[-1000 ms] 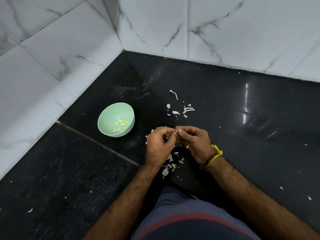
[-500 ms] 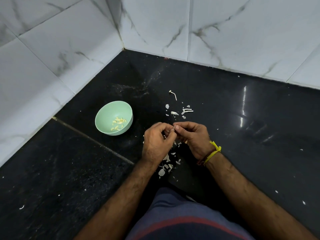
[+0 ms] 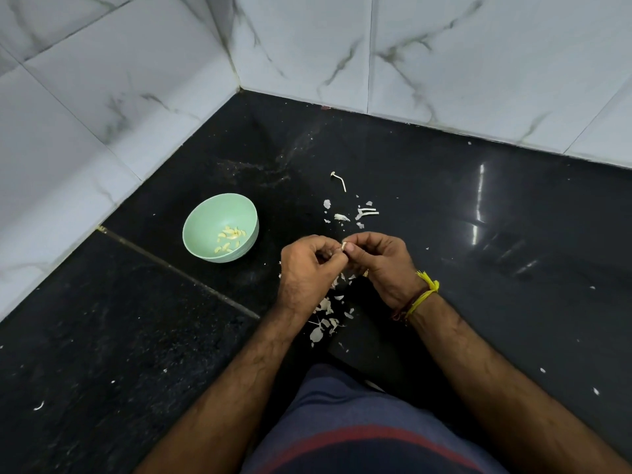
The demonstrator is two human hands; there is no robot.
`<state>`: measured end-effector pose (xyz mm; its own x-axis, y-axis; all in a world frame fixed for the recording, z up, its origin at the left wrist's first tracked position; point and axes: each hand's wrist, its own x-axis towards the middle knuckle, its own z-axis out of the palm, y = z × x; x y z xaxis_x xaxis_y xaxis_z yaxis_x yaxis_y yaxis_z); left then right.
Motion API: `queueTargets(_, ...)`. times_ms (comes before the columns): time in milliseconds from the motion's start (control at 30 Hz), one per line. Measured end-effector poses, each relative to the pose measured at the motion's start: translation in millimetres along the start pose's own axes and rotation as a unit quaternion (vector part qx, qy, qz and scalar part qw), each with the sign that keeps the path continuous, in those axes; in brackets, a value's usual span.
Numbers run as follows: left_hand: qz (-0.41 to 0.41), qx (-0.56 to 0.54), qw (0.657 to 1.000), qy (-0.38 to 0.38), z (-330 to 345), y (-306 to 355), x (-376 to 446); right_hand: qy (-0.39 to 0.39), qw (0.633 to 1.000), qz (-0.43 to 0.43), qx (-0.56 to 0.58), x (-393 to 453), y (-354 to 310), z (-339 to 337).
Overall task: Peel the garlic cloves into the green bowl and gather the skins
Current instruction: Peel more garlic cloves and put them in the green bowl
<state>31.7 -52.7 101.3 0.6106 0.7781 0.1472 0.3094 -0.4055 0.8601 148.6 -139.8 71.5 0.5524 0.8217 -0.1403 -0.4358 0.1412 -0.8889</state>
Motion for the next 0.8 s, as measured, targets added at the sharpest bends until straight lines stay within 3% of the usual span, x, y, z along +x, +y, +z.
queueTargets(433, -0.121, -0.146, 0.979, -0.077, -6.1, 17.2, 16.5, -0.092, 0.995, 0.030, 0.032, 13.6, -15.1, -12.4)
queueTargets(567, -0.175, -0.179, 0.966, -0.064, -5.3, 12.9, 16.5, -0.098, 0.993, 0.035, 0.051, 14.2, -11.1, -11.4)
queueTargets(800, -0.155, -0.126, 0.980, -0.021, -1.4, 15.2, 15.7, -0.023, 0.998, 0.039, 0.032, 15.3, -6.1, -2.4)
